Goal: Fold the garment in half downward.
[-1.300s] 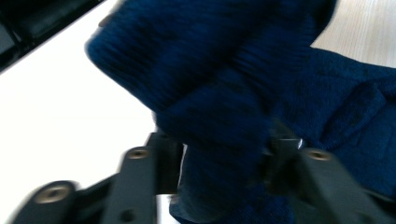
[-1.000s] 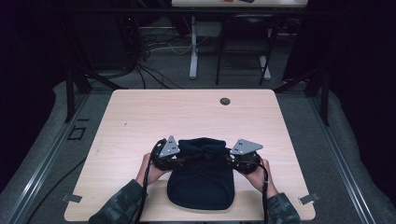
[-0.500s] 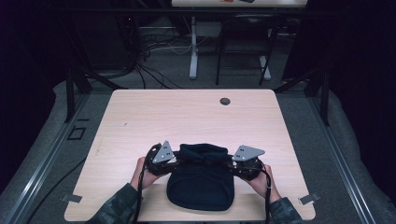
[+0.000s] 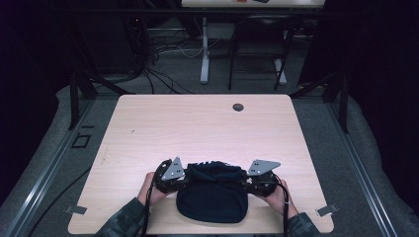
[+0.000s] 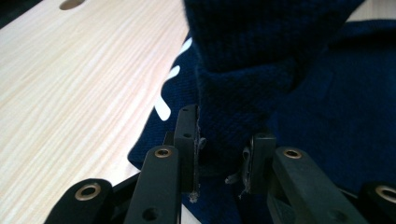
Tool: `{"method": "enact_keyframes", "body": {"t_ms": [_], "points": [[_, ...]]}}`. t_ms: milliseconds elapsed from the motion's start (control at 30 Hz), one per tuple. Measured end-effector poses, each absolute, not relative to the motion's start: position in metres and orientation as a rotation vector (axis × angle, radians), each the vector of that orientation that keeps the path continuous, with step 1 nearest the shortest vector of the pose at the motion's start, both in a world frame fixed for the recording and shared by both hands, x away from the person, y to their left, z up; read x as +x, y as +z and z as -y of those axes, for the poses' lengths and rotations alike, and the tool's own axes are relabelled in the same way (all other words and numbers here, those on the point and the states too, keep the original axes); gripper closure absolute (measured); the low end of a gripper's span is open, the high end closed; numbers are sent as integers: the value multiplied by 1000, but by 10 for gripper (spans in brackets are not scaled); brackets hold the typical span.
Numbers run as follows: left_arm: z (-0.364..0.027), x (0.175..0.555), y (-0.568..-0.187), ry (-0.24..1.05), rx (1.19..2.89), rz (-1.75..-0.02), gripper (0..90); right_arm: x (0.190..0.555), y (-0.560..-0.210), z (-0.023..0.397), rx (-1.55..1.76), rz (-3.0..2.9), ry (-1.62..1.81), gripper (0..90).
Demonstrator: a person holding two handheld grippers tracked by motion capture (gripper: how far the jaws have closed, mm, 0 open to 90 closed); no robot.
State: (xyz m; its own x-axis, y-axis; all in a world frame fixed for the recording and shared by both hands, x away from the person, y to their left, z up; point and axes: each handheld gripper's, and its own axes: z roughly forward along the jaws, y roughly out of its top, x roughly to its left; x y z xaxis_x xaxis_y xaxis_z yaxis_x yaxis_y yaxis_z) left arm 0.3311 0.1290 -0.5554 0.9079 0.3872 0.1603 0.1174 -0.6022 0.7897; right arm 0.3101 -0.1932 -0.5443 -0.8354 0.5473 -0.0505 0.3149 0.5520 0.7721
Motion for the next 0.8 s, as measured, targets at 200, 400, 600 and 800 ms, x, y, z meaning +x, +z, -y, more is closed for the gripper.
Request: {"method": "enact_keyframes", "body": {"t_ms": [200, 400, 600, 800], "points": [[-130, 327, -562, 381, 2233, -349, 726, 307, -551, 194, 716, -2532, 1155, 732], [-131, 324, -567, 339, 2245, -346, 720, 305, -556, 193, 706, -2567, 1129, 729], [-132, 325, -569, 292, 2269, -352, 650, 304, -562, 190, 689, -2592, 1091, 705], [-138, 322, -564, 265, 2299, -382, 443, 303, -563, 190, 682, -2591, 1072, 691]]}}
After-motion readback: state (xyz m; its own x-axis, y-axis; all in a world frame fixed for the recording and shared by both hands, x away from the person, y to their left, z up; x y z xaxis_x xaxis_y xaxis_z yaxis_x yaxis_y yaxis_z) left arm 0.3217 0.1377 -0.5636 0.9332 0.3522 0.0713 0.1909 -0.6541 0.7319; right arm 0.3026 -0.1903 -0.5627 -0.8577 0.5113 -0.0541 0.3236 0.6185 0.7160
